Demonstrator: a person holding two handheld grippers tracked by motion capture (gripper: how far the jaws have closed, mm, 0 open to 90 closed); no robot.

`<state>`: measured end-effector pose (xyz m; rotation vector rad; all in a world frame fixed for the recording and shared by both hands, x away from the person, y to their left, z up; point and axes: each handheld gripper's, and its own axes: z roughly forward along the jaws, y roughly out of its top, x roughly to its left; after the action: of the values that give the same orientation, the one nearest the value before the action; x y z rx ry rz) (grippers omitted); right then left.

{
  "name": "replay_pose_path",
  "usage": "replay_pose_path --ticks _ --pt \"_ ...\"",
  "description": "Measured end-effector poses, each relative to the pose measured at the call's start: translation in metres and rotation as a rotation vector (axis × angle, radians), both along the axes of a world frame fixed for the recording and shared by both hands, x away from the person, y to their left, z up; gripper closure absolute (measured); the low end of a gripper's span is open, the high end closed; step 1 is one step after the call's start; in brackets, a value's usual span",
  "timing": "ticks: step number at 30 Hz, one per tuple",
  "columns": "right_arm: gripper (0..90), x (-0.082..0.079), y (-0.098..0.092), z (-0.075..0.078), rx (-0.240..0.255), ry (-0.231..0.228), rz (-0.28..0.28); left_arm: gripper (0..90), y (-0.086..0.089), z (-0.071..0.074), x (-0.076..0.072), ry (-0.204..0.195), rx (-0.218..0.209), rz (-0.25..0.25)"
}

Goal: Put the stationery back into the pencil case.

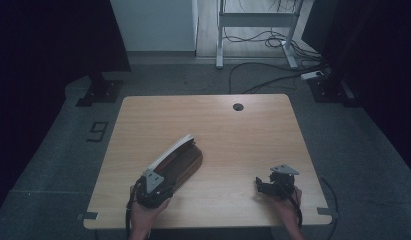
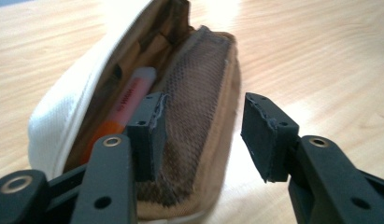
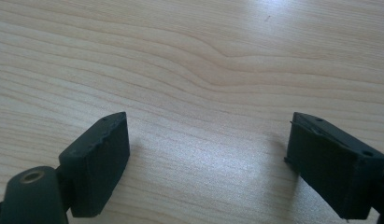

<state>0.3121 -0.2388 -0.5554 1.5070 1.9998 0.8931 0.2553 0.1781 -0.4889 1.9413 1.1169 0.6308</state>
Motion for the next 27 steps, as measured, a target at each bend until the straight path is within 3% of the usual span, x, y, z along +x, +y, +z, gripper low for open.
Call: replay_pose_path --ticks 7,14,19,27 --pt "12.8 0.000 0.000 0.000 0.001 0.000 0.000 48.3 0.015 -0.002 -0.014 0.001 -0.027 -0.027" --pt "12.8 0.000 0.000 0.000 0.001 0.000 0.000 47.1 0.036 -0.012 -0.030 0.020 -0.049 -0.018" --pt "12.8 0.000 0.000 0.000 0.000 0.000 0.000 46.8 0.051 -0.024 -0.039 0.039 -0.045 -0.005" --pt "12.8 0.000 0.000 0.000 0.002 0.001 0.001 46.5 0.069 -0.043 -0.041 0.081 -0.031 0.027"
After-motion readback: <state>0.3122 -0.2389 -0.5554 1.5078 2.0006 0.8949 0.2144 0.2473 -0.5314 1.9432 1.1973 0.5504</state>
